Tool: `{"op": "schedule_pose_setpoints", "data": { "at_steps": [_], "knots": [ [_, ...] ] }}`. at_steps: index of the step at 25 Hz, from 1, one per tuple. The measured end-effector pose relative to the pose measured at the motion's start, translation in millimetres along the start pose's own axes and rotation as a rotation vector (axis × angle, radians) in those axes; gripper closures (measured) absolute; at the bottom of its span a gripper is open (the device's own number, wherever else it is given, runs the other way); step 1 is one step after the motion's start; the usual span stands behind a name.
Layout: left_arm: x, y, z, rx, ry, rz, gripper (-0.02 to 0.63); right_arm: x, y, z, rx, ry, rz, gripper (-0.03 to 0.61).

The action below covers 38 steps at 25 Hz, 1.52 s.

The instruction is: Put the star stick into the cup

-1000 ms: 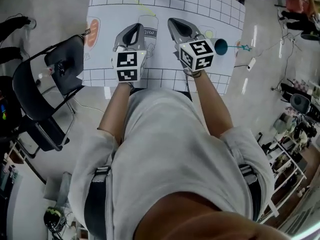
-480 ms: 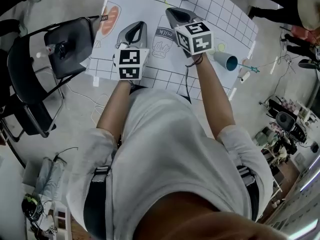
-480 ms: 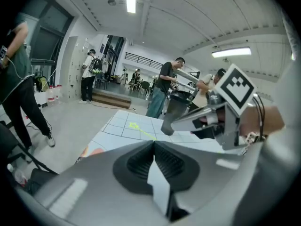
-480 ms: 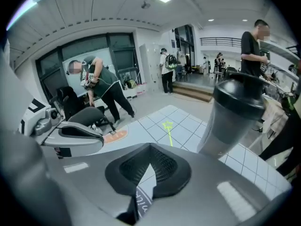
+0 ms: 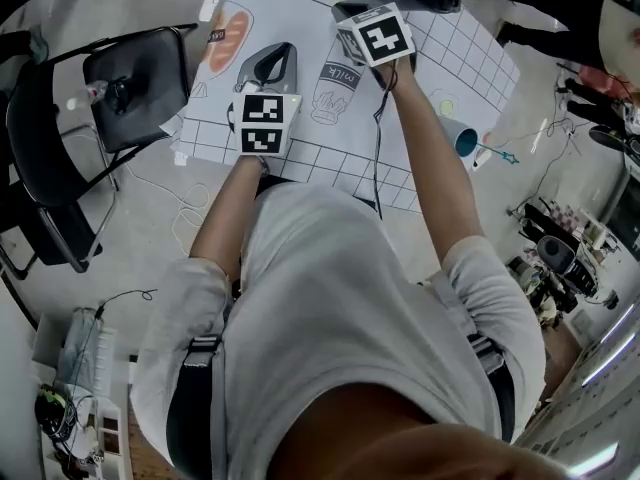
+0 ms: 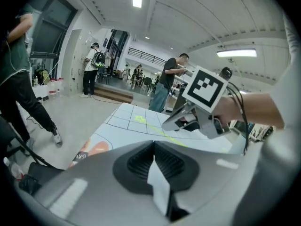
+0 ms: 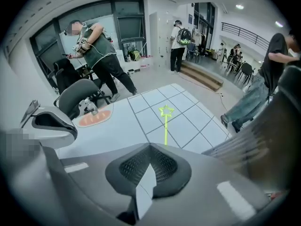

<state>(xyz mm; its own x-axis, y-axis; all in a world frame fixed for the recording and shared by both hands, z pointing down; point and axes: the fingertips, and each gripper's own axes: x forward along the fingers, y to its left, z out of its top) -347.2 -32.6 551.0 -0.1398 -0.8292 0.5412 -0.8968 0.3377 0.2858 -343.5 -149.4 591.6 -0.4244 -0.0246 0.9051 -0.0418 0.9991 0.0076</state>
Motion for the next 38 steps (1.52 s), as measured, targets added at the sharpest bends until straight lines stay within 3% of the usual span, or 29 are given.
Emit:
{"op": "schedule_pose_setpoints", "data": {
  "at_steps": [6,14,21,23,28,34,38],
  "knots": [
    [18,14,-1,-0.015,0.019,0.003,0.611,25,-12,8,-0.024,0.031,-0.041,0.576],
    [33,21,5,-0.011,0.033,-0.012,0.611,43,-28,17,-0.046,0.074,-0.044,0.495],
    [34,25,3,-0.012,0.048,-0.003,0.611,50,-29,16,-0.026,0.098,-0.020,0.510],
    [34,24,1,-0.015,0.054,-0.004,0.611,51,-27,17,-0.028,0.073,-0.021,0.561],
    [30,20,5,0.003,0.047,-0.004,0.611,40,-18,16,0.000,0.003,-0.008,0.563],
    [27,13,14,-0.004,0.024,-0.019,0.611,2,-7,27,0.043,-0.177,-0.005,0.563],
    [20,-5,41,-0.067,-0.044,-0.106,0.611,-36,0,33,0.043,-0.339,-0.020,0.564]
  ]
}}
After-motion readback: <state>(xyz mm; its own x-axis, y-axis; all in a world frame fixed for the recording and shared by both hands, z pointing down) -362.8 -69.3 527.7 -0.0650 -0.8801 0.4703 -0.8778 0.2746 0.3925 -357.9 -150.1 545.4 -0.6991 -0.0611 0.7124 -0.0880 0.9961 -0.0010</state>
